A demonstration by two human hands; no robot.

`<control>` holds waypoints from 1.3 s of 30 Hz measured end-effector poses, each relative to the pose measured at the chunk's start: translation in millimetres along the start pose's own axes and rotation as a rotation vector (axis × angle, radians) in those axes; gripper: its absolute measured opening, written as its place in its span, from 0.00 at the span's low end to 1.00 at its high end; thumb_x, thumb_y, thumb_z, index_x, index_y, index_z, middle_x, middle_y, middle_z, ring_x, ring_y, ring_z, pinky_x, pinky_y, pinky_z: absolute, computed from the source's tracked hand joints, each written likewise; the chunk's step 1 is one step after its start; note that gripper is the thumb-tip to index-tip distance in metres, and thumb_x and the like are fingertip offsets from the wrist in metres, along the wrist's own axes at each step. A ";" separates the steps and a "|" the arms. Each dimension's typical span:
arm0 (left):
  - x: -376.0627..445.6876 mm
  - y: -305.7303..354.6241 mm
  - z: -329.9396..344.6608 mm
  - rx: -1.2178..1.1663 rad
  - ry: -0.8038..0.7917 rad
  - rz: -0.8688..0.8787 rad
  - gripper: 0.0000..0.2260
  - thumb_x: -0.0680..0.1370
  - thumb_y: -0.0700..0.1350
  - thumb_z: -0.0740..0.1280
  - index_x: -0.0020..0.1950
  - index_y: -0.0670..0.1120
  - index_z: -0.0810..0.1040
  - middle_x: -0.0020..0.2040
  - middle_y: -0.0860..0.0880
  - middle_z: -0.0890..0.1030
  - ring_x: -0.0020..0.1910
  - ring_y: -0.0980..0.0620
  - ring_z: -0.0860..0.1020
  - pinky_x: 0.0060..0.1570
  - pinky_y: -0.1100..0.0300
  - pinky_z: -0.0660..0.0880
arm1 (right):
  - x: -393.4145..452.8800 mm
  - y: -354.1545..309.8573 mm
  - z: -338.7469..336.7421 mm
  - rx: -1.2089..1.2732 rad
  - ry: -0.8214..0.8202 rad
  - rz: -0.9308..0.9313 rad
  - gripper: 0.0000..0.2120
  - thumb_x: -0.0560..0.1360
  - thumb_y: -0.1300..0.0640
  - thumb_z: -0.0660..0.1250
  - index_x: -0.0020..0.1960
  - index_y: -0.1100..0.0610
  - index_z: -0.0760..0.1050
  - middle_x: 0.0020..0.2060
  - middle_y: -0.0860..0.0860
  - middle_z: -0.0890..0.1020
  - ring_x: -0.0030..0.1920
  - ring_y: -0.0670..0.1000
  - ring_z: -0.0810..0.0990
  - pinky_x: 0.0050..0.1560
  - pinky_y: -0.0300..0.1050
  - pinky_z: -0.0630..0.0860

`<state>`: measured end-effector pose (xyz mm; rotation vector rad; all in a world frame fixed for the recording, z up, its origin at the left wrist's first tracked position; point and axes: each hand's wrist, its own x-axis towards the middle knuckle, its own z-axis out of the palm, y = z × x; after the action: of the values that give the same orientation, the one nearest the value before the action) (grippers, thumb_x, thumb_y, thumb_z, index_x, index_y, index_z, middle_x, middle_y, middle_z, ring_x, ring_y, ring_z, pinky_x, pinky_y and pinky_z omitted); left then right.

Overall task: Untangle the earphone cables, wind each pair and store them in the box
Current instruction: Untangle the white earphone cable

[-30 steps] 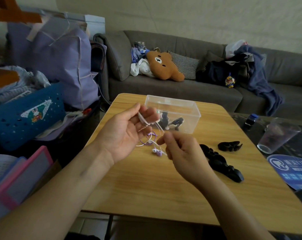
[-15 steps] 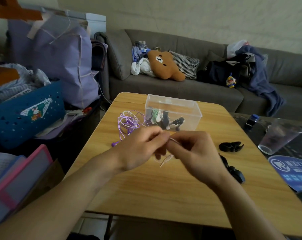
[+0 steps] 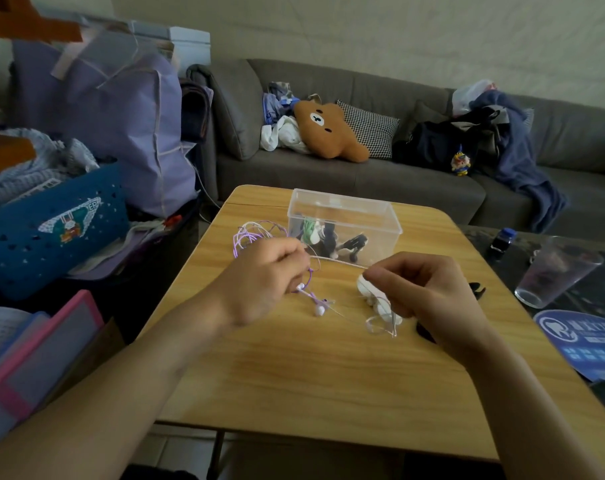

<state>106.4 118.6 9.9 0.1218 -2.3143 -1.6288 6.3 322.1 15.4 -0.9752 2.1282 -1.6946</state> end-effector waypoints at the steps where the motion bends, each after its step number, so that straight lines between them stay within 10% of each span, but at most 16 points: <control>1: 1.4 2.0 -1.6 -0.118 0.004 -0.058 0.20 0.83 0.39 0.59 0.31 0.45 0.63 0.26 0.48 0.63 0.24 0.55 0.61 0.25 0.64 0.58 | 0.5 0.8 -0.6 0.022 -0.030 0.045 0.09 0.72 0.54 0.73 0.45 0.60 0.84 0.29 0.52 0.77 0.28 0.44 0.71 0.28 0.35 0.68; 6: 4.9 10.0 -11.0 -0.826 0.066 -0.243 0.18 0.82 0.48 0.57 0.32 0.47 0.64 0.25 0.51 0.63 0.21 0.54 0.59 0.26 0.61 0.53 | 1.8 4.9 14.8 -0.206 -0.145 0.100 0.09 0.77 0.49 0.68 0.46 0.52 0.84 0.27 0.46 0.76 0.28 0.42 0.71 0.30 0.33 0.68; 11: 4.9 9.6 -15.1 -1.013 0.098 -0.214 0.23 0.82 0.58 0.50 0.41 0.43 0.72 0.32 0.46 0.75 0.26 0.51 0.74 0.24 0.61 0.52 | -4.0 1.3 43.6 -0.306 -0.269 0.052 0.10 0.78 0.45 0.67 0.48 0.48 0.85 0.28 0.50 0.77 0.29 0.43 0.72 0.31 0.39 0.69; 16: 2.3 7.6 -3.8 -0.584 0.136 -0.133 0.19 0.85 0.50 0.53 0.55 0.35 0.75 0.52 0.34 0.83 0.43 0.48 0.84 0.21 0.64 0.60 | -12.6 -6.5 58.8 -0.377 -0.320 -0.023 0.09 0.79 0.47 0.66 0.54 0.48 0.83 0.29 0.48 0.79 0.31 0.48 0.77 0.35 0.41 0.73; 20: -6.2 4.9 4.6 -0.001 0.027 0.039 0.11 0.84 0.42 0.59 0.49 0.37 0.77 0.41 0.43 0.82 0.34 0.58 0.79 0.29 0.73 0.66 | -10.4 -16.6 44.5 -0.246 -0.226 -0.107 0.10 0.79 0.49 0.66 0.48 0.53 0.83 0.29 0.50 0.79 0.28 0.46 0.72 0.30 0.45 0.70; 24: -10.3 4.7 10.6 0.109 -0.232 -0.009 0.18 0.85 0.51 0.55 0.41 0.44 0.75 0.33 0.51 0.76 0.32 0.55 0.72 0.36 0.64 0.68 | -8.1 -18.7 31.4 -0.193 -0.184 -0.109 0.10 0.79 0.56 0.66 0.43 0.56 0.85 0.25 0.42 0.78 0.26 0.40 0.72 0.30 0.31 0.67; 31: -3.4 3.6 6.2 0.311 -0.260 -0.085 0.24 0.84 0.53 0.56 0.30 0.46 0.66 0.26 0.51 0.67 0.24 0.56 0.64 0.30 0.64 0.64 | -4.0 -4.9 27.6 -0.329 -0.003 -0.085 0.03 0.73 0.50 0.74 0.44 0.49 0.83 0.30 0.48 0.82 0.29 0.47 0.77 0.31 0.42 0.75; 39: 7.9 7.4 -15.2 -0.704 0.066 -0.393 0.23 0.83 0.50 0.59 0.28 0.51 0.62 0.23 0.54 0.57 0.19 0.57 0.53 0.23 0.63 0.47 | -1.4 -4.6 11.1 -0.398 0.041 -0.052 0.09 0.75 0.43 0.66 0.47 0.45 0.83 0.35 0.53 0.82 0.29 0.46 0.74 0.31 0.40 0.73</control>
<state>104.1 105.4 23.1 0.4774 -1.6056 -2.4831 15.3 314.1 16.1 -1.1114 2.5477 -1.3452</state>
